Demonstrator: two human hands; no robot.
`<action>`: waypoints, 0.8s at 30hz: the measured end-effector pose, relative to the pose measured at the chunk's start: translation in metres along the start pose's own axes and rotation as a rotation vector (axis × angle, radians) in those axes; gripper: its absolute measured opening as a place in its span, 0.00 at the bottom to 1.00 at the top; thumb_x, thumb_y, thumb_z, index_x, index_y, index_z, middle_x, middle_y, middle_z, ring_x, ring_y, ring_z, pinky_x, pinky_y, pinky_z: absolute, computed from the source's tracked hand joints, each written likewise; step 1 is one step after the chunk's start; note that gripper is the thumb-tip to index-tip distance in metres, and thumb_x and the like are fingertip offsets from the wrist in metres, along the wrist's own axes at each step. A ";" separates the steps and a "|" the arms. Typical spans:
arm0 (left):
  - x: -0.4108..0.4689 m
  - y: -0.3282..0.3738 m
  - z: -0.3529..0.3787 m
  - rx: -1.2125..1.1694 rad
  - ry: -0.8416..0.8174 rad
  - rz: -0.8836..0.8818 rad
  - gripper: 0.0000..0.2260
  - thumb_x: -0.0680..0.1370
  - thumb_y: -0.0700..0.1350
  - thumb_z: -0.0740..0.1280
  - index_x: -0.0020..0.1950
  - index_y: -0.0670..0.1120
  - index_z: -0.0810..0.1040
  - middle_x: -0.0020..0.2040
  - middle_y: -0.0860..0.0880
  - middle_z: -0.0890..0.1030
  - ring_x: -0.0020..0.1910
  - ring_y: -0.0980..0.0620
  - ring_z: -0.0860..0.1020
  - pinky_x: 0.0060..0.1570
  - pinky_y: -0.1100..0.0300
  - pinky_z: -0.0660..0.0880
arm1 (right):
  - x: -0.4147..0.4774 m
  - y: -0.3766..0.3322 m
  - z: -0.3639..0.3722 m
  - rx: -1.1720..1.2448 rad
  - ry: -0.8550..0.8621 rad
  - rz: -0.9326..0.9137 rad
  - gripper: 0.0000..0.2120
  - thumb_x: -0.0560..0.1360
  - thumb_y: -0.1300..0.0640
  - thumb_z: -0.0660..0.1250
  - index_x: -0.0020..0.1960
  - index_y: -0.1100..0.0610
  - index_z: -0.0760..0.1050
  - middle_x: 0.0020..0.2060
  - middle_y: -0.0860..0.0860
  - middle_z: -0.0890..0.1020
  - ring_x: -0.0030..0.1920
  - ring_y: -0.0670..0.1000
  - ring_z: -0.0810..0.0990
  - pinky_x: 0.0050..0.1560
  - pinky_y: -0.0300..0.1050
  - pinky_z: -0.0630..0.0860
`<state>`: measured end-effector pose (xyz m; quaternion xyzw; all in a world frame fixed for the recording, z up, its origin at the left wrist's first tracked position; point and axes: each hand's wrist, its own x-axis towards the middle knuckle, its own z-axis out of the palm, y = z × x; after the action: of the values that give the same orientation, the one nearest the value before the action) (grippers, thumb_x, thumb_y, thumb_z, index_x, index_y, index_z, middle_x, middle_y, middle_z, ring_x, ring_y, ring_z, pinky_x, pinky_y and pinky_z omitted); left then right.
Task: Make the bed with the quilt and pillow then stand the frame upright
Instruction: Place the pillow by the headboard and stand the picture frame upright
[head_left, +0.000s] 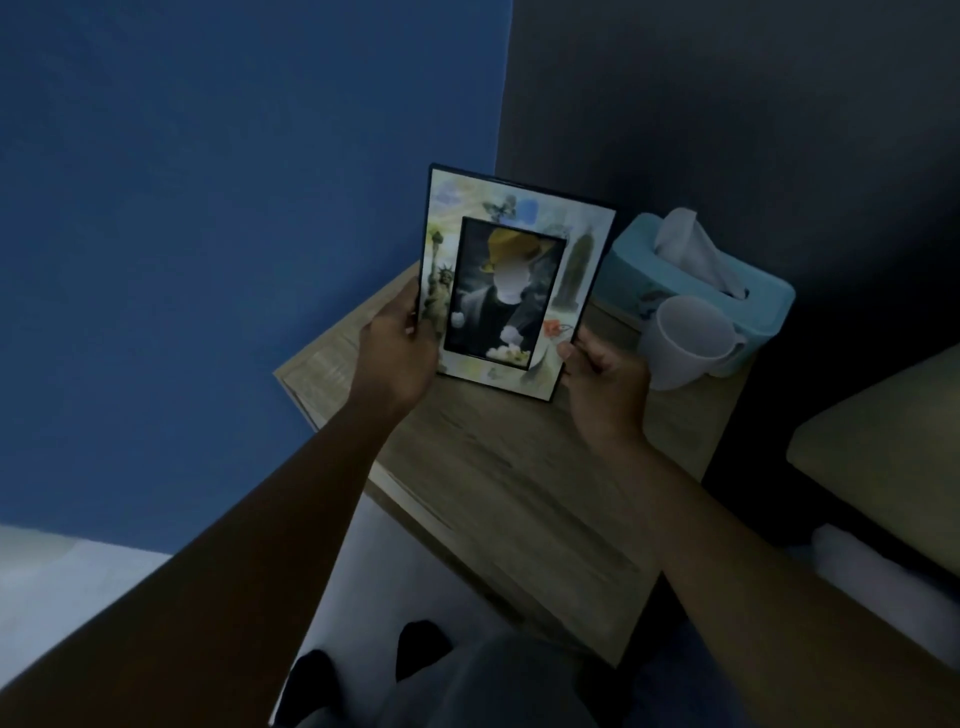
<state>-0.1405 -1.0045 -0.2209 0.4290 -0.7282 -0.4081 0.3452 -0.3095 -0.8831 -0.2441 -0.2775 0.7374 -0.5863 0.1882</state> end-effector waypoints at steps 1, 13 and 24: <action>0.001 -0.003 0.000 0.013 -0.004 0.010 0.20 0.81 0.37 0.59 0.72 0.50 0.73 0.54 0.58 0.79 0.47 0.73 0.76 0.48 0.80 0.70 | 0.000 -0.001 0.002 -0.014 0.006 -0.012 0.16 0.79 0.62 0.69 0.66 0.61 0.78 0.62 0.55 0.82 0.63 0.50 0.81 0.64 0.54 0.79; 0.005 -0.021 0.004 0.148 -0.043 0.039 0.25 0.80 0.36 0.63 0.76 0.48 0.66 0.64 0.43 0.76 0.58 0.48 0.76 0.54 0.71 0.75 | 0.004 0.009 0.004 -0.132 -0.018 -0.015 0.18 0.82 0.59 0.63 0.71 0.58 0.74 0.67 0.50 0.79 0.65 0.43 0.76 0.61 0.27 0.72; 0.006 -0.018 -0.002 0.161 -0.213 -0.022 0.32 0.78 0.37 0.65 0.80 0.48 0.57 0.69 0.42 0.71 0.66 0.43 0.72 0.66 0.45 0.72 | 0.009 0.011 0.000 -0.107 -0.048 0.030 0.18 0.83 0.58 0.62 0.72 0.58 0.73 0.68 0.52 0.78 0.69 0.49 0.76 0.70 0.48 0.73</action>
<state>-0.1346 -1.0160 -0.2351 0.4174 -0.7863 -0.3957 0.2258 -0.3181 -0.8870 -0.2542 -0.2898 0.7672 -0.5364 0.1995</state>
